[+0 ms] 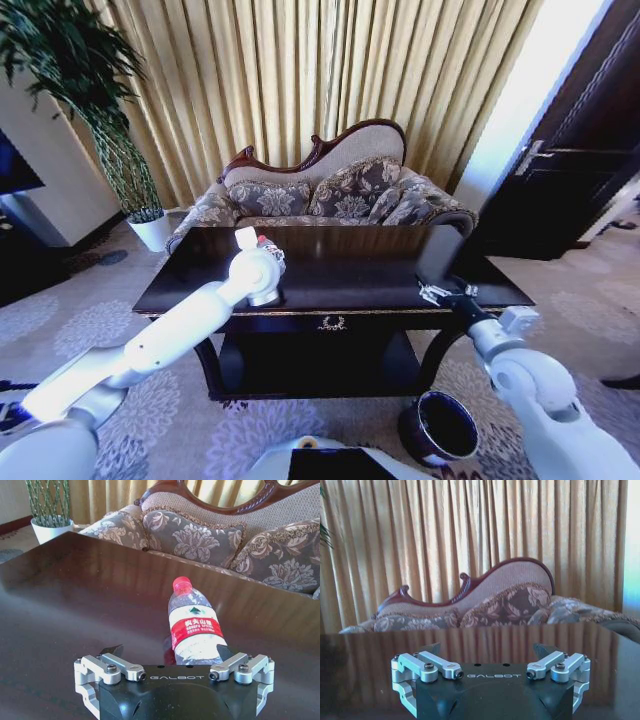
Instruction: Move to the front of the table and place the trash on the table into the trash bin.
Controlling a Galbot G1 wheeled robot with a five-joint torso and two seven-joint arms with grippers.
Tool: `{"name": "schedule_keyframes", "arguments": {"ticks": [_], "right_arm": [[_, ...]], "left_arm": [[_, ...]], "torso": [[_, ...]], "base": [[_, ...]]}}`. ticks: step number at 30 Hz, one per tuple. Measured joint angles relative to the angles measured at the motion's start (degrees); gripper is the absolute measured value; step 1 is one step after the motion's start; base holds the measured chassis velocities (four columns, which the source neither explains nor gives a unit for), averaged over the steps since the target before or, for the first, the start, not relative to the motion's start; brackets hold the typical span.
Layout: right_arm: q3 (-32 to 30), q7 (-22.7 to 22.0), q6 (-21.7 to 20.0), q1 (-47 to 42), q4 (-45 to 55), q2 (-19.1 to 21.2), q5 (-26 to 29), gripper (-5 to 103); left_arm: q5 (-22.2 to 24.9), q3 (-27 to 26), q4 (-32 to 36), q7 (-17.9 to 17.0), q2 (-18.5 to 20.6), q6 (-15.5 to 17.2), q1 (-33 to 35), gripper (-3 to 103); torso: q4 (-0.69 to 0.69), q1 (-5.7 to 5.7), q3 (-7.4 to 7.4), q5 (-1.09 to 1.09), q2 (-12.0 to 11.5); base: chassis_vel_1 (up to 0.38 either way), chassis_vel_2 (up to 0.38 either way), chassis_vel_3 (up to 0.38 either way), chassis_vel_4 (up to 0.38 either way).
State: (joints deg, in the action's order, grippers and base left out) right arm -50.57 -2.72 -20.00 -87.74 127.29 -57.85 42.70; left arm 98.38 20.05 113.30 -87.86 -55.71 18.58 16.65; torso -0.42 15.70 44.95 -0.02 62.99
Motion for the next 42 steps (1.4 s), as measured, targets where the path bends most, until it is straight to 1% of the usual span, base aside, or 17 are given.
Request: {"name": "schedule_keyframes", "arguments": {"ticks": [7, 13, 23, 30, 32, 34, 42], "right_arm": [[-0.57, -0.02, 0.04, -0.13, 0.58, 0.31, 0.43, 100], [-0.45, -0.02, 0.1, -0.34, 0.78, 0.19, 0.41, 100], [-0.09, -0.02, 0.1, -0.19, 0.17, -0.08, 0.3, 100], [-0.17, -0.01, 0.1, -0.19, -0.27, -0.05, 0.25, 100], [-0.4, 0.0, 0.13, -0.2, -0.3, 0.12, 0.24, 100], [-0.47, 0.0, 0.14, -0.22, -0.33, 0.17, 0.25, 100], [-0.42, 0.01, 0.19, -0.42, 0.07, 0.27, 0.26, 100]], "left_arm": [[0.54, -0.13, 0.52, 0.25, 0.72, -0.1, 0.83, 100], [-0.35, -0.48, -0.29, 1.31, 0.3, 1.32, 0.48, 100], [-0.52, -0.08, 0.0, 2.67, -0.42, 2.16, -0.98, 100], [0.01, 0.23, -1.98, 3.43, -1.91, 2.38, -0.9, 100], [-0.17, 0.26, -3.78, 4.75, -2.65, 2.58, -0.88, 100], [-0.24, 0.26, -4.27, 5.05, -2.96, 2.72, -0.96, 100], [0.27, 0.58, -5.35, 5.07, -3.97, 3.23, -1.16, 100]], "torso": [[-0.01, 0.0, -0.01, 0.01, 0.0], [0.0, 0.0, -0.01, 0.01, 0.0], [0.0, 0.0, 0.0, 0.01, 0.0], [0.0, 0.0, 0.0, 0.01, 0.0], [0.0, 0.0, 0.0, 0.01, 0.0], [0.0, 0.0, 0.0, 0.01, -0.01], [0.0, 0.0, 0.0, 0.01, 0.0]], "base": [[0.0, 0.0, 0.0, 0.0], [0.0, 0.0, 0.0, 0.0], [0.0, 0.0, 0.0, 0.0], [0.0, 0.0, 0.0, 0.0], [0.0, 0.0, 0.0, 0.0], [0.0, 0.0, 0.0, 0.0], [0.0, 0.0, 0.0, 0.0]]}}
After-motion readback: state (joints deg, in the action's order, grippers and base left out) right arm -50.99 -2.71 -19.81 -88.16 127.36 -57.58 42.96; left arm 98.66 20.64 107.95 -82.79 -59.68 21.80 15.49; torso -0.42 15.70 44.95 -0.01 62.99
